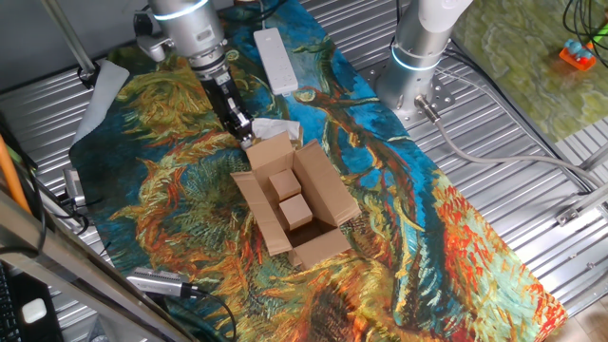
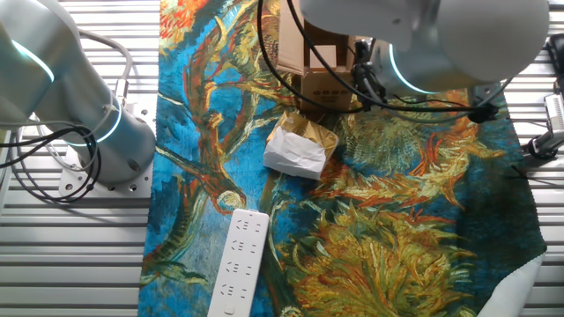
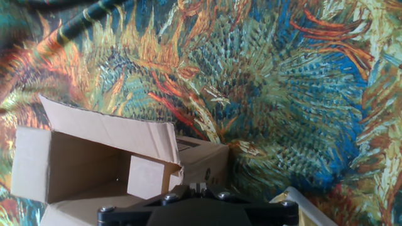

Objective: Cover the box

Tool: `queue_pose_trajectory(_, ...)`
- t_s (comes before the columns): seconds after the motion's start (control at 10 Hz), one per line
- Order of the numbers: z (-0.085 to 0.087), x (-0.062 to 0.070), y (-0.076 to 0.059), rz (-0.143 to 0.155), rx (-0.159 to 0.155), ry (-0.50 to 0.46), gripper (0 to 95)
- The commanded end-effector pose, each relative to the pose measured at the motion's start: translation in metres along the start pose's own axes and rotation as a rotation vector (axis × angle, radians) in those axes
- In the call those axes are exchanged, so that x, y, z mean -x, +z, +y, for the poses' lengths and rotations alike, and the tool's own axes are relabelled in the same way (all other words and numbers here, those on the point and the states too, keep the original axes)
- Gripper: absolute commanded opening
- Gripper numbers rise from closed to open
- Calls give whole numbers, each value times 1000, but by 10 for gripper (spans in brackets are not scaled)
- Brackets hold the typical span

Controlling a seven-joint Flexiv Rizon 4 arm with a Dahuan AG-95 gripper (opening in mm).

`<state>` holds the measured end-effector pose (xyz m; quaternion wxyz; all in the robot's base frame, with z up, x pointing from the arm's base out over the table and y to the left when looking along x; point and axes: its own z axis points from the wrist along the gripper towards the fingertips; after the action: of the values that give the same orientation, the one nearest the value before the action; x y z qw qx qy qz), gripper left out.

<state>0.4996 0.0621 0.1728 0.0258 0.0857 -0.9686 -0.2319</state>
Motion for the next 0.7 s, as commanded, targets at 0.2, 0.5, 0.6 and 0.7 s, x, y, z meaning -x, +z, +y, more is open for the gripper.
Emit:
queue_pose_trajectory(0.2,0,0,0,3,-6,-15,0)
queue_pose_trajectory(0.5,-2,-3,-3,0,-4,-6,0)
queue_pose_trajectory(0.6,-6,-5,-5,0,-4,-8,0)
queue_pose_trajectory(0.7,-15,-6,-8,1,-1,-14,0)
